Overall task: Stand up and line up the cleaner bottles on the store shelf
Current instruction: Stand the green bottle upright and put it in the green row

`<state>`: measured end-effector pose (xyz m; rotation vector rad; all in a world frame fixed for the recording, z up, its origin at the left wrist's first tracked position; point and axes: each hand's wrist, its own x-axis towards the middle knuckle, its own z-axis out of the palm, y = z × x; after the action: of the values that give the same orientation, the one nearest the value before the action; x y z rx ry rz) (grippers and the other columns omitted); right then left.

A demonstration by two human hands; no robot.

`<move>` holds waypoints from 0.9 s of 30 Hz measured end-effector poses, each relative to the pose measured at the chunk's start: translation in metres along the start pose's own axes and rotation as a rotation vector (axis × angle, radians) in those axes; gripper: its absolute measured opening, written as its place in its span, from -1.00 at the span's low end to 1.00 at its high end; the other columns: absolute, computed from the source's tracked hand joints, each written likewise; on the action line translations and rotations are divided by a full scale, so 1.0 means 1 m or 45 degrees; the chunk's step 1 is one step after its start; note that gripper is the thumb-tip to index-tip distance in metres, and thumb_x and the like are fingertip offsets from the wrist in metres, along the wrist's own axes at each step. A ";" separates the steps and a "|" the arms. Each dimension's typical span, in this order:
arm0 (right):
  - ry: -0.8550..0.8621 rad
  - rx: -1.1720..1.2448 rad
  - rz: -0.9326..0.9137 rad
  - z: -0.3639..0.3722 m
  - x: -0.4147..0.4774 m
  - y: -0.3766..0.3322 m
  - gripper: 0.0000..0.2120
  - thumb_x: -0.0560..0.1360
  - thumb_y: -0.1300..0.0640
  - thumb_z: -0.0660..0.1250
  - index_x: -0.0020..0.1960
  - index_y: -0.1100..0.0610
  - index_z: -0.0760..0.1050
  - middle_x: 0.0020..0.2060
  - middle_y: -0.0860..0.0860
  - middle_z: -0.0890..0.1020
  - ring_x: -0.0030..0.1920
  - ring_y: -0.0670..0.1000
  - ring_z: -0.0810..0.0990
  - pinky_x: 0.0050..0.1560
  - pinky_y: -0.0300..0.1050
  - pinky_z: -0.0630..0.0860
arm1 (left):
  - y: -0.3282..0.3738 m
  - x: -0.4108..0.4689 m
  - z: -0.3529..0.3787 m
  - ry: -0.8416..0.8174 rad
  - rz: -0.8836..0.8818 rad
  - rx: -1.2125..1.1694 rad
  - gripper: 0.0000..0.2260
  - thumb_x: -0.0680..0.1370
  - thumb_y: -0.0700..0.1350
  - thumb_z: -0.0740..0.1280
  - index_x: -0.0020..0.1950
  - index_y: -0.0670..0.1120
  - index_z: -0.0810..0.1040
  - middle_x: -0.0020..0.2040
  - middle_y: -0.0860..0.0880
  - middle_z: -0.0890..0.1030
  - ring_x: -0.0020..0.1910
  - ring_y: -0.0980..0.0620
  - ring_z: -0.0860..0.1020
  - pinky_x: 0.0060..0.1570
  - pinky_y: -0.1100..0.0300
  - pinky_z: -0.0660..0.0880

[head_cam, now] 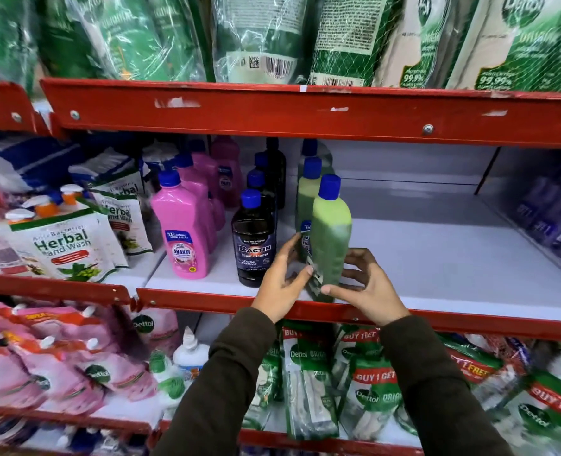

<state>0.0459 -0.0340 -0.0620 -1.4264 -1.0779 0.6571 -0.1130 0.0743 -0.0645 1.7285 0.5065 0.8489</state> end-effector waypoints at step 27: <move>0.427 0.301 -0.164 0.034 -0.042 -0.011 -0.66 0.66 -0.03 0.14 0.37 -0.11 0.51 0.36 -0.05 0.60 0.37 -0.07 0.57 0.42 -0.03 0.49 | 0.021 -0.045 0.021 0.367 -0.026 -0.300 -0.42 0.55 0.36 -0.07 0.35 0.17 0.53 0.24 0.15 0.63 0.27 0.21 0.58 0.27 0.32 0.49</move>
<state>-0.0035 -0.0571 -0.0654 -1.1997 -0.7917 0.4186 -0.1285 0.0230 -0.0612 1.3923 0.5885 1.1051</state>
